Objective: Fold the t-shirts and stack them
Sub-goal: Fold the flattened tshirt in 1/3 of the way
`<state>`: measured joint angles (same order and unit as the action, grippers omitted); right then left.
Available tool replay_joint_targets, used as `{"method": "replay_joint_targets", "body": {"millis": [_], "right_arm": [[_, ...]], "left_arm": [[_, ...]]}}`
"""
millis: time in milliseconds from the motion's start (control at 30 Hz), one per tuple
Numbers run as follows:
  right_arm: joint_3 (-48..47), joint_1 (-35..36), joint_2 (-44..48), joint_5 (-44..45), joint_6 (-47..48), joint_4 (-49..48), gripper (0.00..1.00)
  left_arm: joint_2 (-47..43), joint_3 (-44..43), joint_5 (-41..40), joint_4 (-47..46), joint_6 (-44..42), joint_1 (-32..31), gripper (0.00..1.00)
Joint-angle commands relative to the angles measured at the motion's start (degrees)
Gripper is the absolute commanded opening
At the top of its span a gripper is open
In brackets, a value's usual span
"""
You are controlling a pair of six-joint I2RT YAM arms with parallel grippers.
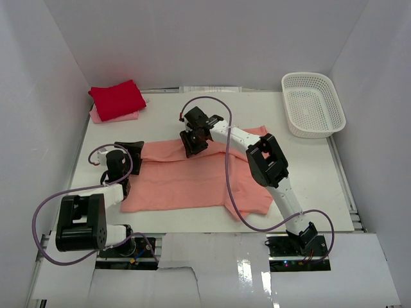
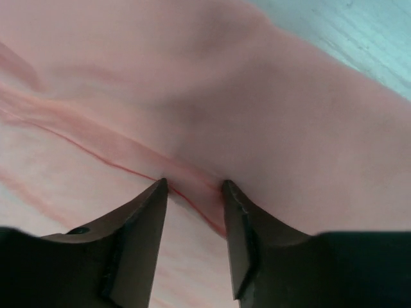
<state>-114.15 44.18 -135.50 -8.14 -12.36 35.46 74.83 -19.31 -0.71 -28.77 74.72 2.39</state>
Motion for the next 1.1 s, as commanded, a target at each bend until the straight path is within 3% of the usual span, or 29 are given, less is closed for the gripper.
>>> {"method": "replay_joint_targets", "body": {"millis": [0, 67, 633, 1067], "right_arm": [[2.52, 1.08, -1.61, 0.76, 0.49, 0.22, 0.44], [2.96, 1.34, -1.61, 0.93, 0.23, 0.13, 0.28], [2.88, 1.52, -1.43, 1.55, 0.06, 0.48, 0.29], [3.32, 1.52, -0.38, 2.43, 0.14, 0.66, 0.28]], "left_arm": [[0.93, -1.78, -1.75, -1.28, -1.33, -0.28, 0.98], [1.55, -1.87, -1.58, -1.37, -1.15, -0.46, 0.98], [-6.45, 1.82, -1.66, 2.49, -3.62, -0.37, 0.98], [-1.53, -2.4, -0.69, 10.66, -3.35, -0.46, 0.97]]}}
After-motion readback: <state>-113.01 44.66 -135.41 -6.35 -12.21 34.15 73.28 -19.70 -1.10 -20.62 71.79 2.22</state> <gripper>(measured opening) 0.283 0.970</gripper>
